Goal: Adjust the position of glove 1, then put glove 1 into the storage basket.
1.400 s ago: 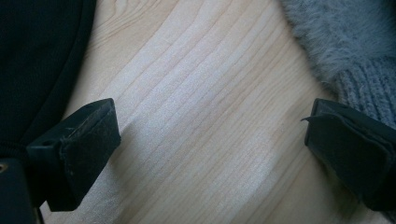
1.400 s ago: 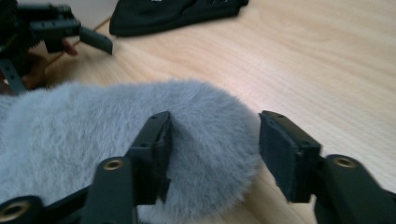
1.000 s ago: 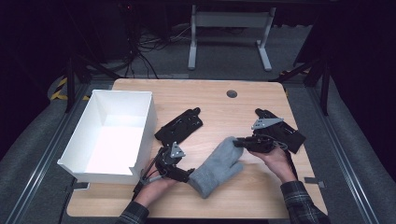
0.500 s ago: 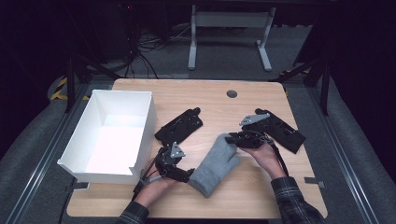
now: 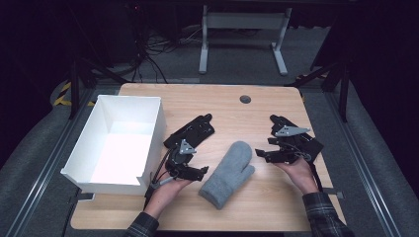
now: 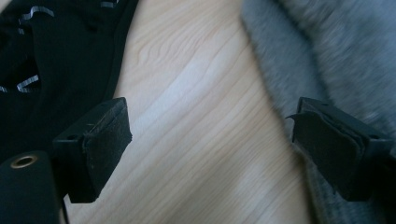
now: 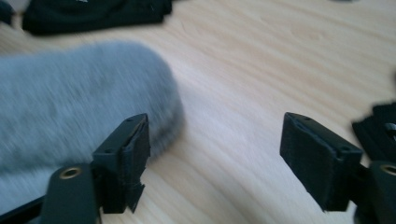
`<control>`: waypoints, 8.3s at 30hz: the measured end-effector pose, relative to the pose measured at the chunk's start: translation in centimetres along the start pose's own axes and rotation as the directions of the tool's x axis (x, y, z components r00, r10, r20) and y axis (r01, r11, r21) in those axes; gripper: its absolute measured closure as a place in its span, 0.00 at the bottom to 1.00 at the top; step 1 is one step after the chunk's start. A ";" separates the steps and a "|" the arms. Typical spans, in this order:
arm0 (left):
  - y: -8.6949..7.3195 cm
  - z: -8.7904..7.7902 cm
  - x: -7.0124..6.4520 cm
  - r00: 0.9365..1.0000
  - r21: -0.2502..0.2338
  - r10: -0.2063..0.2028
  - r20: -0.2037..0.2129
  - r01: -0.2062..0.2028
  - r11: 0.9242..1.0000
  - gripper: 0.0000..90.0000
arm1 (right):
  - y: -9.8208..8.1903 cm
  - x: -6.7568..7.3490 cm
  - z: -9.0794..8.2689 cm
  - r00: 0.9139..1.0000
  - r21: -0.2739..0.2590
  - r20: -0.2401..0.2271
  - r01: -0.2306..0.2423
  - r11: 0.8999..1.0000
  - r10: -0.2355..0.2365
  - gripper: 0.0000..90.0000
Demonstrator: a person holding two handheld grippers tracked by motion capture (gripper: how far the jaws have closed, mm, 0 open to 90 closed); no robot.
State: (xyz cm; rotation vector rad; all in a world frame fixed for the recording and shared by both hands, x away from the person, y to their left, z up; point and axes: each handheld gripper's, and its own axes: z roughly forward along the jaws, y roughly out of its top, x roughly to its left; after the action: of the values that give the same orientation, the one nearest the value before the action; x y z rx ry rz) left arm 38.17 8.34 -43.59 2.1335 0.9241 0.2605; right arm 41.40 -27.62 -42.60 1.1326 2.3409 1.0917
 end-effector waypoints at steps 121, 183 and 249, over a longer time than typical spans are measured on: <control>13.3 -7.6 0.3 0.937 -0.039 0.092 0.338 -0.084 0.996 0.79 | -5.9 -0.3 -0.1 0.993 0.051 0.117 -0.008 0.999 0.002 0.05; -1.6 -16.1 16.9 0.946 0.002 -0.319 -0.050 0.319 0.948 0.78 | -5.9 -0.3 -0.1 0.993 0.053 0.118 -0.010 0.999 0.003 0.05; 6.0 -14.8 10.5 0.993 -0.045 -0.119 -0.008 0.119 0.992 0.27 | -5.9 -0.3 0.0 0.993 0.053 0.117 -0.008 0.999 0.002 0.04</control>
State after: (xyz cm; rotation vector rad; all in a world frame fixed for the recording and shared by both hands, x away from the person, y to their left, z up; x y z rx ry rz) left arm 42.11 21.59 -30.38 2.0299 1.0385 0.2300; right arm 38.50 -30.19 -47.01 1.1886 2.2899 0.9424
